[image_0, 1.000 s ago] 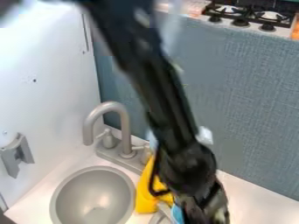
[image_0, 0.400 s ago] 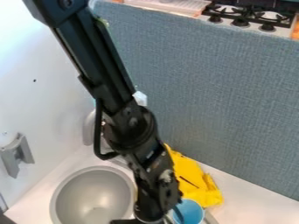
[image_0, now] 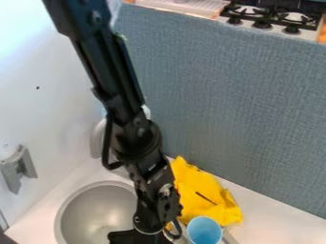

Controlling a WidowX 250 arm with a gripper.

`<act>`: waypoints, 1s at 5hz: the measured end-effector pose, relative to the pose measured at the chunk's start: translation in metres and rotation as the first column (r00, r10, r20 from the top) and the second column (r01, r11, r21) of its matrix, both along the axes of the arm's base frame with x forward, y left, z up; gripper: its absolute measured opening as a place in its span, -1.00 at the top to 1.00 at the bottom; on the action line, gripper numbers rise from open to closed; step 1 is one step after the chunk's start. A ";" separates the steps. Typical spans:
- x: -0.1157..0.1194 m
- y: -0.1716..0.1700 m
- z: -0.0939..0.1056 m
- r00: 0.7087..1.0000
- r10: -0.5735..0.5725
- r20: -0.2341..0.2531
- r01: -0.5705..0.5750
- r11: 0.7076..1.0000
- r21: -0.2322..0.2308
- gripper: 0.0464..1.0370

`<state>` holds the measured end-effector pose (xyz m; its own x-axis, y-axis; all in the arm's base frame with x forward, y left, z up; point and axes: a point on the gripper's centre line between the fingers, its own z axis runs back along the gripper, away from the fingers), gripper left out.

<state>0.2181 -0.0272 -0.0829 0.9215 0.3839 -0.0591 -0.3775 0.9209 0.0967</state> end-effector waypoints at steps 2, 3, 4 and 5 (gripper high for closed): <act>0.003 0.013 -0.017 0.993 0.036 -0.112 -0.033 0.999 0.023 0.01; -0.001 0.022 -0.016 0.979 0.086 -0.182 -0.080 0.996 0.040 0.01; -0.001 0.025 -0.018 0.979 0.097 -0.179 -0.098 0.995 0.004 -0.10; -0.004 0.023 -0.021 0.981 0.100 -0.166 -0.113 0.991 -0.075 -0.71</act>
